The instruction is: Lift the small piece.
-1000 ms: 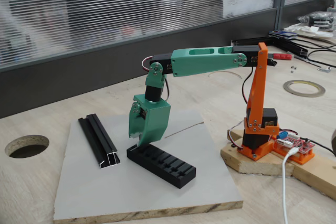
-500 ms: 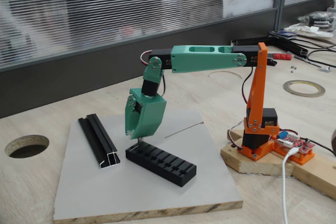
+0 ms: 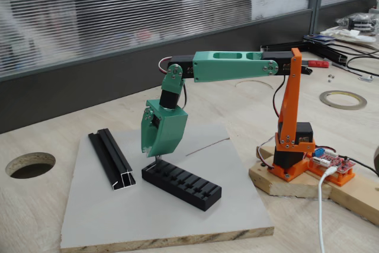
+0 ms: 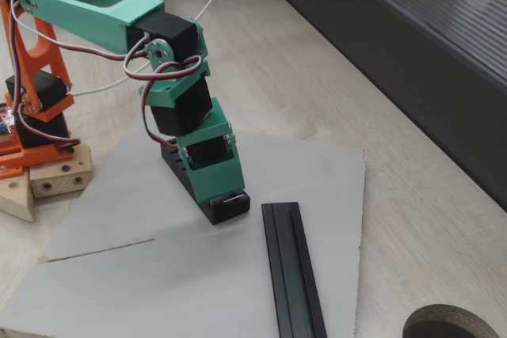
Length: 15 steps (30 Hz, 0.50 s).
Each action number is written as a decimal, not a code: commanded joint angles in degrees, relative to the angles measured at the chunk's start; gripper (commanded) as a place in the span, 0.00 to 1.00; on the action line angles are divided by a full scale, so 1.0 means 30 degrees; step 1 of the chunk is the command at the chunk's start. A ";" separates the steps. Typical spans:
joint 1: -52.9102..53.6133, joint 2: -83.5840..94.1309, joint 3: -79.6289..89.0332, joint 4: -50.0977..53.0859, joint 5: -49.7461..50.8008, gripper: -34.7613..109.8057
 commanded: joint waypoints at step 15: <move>-0.0264 -0.0762 -0.0381 0.0293 0.0146 0.34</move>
